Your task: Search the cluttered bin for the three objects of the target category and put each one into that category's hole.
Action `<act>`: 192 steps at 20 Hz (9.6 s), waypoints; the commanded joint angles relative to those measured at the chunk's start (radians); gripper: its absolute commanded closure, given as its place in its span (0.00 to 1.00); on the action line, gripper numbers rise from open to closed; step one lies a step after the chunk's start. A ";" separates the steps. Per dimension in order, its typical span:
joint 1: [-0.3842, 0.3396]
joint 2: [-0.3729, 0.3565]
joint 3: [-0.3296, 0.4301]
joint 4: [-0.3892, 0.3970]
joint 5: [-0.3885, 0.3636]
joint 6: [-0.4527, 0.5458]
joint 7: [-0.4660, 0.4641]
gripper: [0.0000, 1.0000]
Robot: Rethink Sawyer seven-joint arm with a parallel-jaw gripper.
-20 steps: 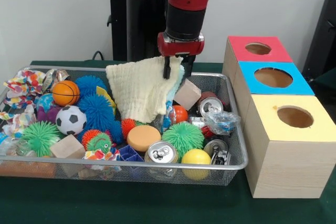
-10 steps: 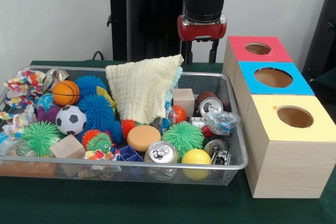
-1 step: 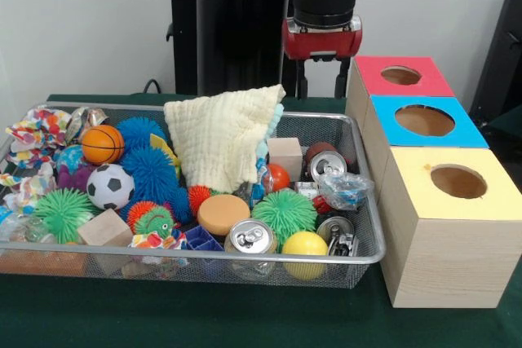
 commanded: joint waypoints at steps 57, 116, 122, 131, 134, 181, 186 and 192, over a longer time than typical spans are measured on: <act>-0.068 0.475 0.008 -0.528 -0.292 -0.043 -0.161 0.00; 0.073 0.213 -0.165 -0.438 0.104 0.123 -0.131 0.00; 0.045 0.217 -0.132 -0.511 0.123 0.244 -0.144 0.00; -0.021 0.241 -0.075 -0.589 0.116 0.319 -0.211 0.00; -0.060 0.284 -0.071 -0.569 0.076 0.238 -0.205 0.00; -0.222 0.332 -0.152 -0.592 0.015 0.172 -0.040 0.00; -0.212 0.328 -0.141 -0.692 0.000 0.229 -0.094 0.00; -0.195 0.287 -0.137 -0.712 0.015 0.294 -0.093 0.00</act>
